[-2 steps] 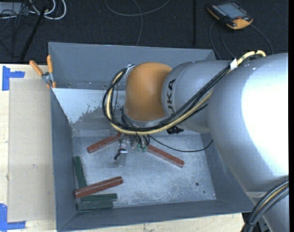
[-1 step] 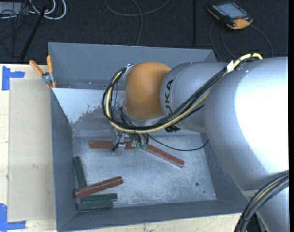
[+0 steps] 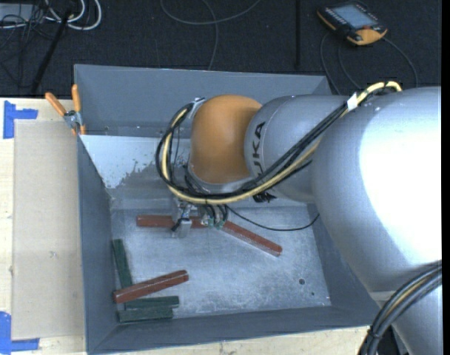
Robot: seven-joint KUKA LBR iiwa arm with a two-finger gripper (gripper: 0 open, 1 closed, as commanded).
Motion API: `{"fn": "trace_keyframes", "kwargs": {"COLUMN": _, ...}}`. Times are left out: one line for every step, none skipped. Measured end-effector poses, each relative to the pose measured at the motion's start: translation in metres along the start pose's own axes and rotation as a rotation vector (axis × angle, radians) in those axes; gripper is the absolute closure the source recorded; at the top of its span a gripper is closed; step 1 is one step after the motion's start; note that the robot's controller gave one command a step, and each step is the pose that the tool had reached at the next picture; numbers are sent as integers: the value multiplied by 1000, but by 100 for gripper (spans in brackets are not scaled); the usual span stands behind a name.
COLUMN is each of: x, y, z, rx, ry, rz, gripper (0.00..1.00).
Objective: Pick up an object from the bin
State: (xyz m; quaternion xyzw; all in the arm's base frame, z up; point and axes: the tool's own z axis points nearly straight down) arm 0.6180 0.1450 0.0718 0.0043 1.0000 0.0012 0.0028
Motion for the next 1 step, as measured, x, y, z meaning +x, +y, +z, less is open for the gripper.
{"fn": "trace_keyframes", "kwargs": {"x": 10, "y": 23, "z": -180, "rx": 0, "ry": -3, "rz": -98, "gripper": 100}}
